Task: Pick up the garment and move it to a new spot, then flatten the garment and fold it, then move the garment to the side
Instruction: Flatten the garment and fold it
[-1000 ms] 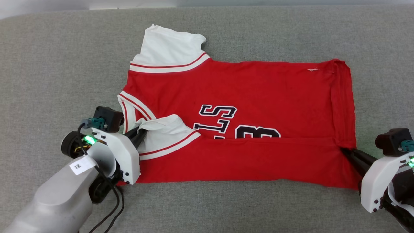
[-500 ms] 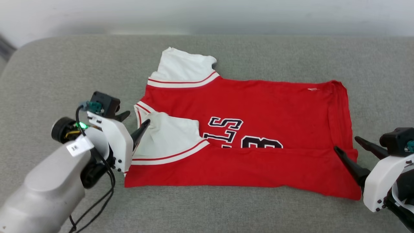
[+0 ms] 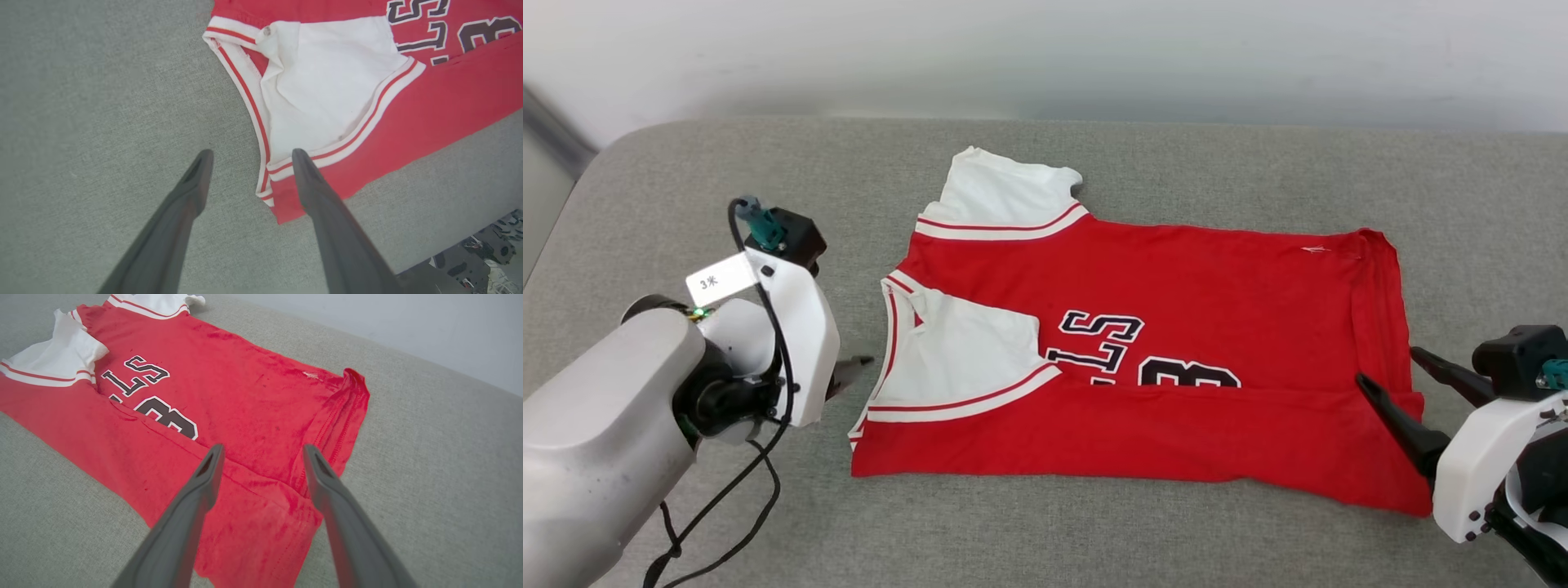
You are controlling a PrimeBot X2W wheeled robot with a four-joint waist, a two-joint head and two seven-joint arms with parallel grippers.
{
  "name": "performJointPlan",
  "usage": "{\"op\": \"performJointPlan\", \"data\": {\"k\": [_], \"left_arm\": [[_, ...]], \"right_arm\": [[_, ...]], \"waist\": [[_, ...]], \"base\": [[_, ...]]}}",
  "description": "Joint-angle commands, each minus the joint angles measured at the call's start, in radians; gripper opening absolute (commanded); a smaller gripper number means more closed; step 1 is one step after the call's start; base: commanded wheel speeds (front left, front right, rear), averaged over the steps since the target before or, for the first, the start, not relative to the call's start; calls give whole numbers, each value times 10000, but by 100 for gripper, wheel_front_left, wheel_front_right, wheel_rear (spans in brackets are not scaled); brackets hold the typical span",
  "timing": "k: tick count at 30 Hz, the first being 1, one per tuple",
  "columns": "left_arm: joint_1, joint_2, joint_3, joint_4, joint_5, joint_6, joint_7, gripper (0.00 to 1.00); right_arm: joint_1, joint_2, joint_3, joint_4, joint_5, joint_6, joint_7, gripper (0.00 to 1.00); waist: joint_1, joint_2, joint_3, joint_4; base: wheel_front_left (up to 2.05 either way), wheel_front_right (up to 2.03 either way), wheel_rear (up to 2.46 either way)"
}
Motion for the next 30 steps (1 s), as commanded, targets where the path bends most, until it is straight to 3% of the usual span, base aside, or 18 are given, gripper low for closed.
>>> {"op": "performJointPlan", "data": {"k": [1, 8, 17, 19, 25, 30], "left_arm": [[-68, 33, -93, -121, -181, 92, 461, 100], [516, 87, -357, -125, -846, 357, 1602, 100], [1738, -392, -774, 1216, -1171, 191, 1414, 100], [1790, -485, -783, 1351, -1164, 83, 1265, 0], [1567, -479, -668, 1313, -1081, -164, 861, 0], [1242, -259, -638, 890, -735, -277, 427, 0]], "right_arm": [[112, 81, -27, -58, -72, -7, 81, 100], [-128, 216, 55, -126, -83, -7, 345, 100], [-544, 218, 222, 80, 19, -7, 448, 100], [-653, 143, 259, 76, 34, -7, 515, 100], [-1136, -427, 204, -108, -78, -7, 1068, 100], [-1549, -1436, 762, -391, 173, -7, 3133, 100]], "waist": [[0, 0, 48, -54], [0, 0, 298, -345], [0, 0, 538, -655], [0, 0, 480, -649], [0, 0, 254, -535], [0, 0, 47, -357]], "base": [[0, 0, 0], [0, 0, 0], [0, 0, 0], [0, 0, 0], [0, 0, 0], [0, 0, 0]]}}
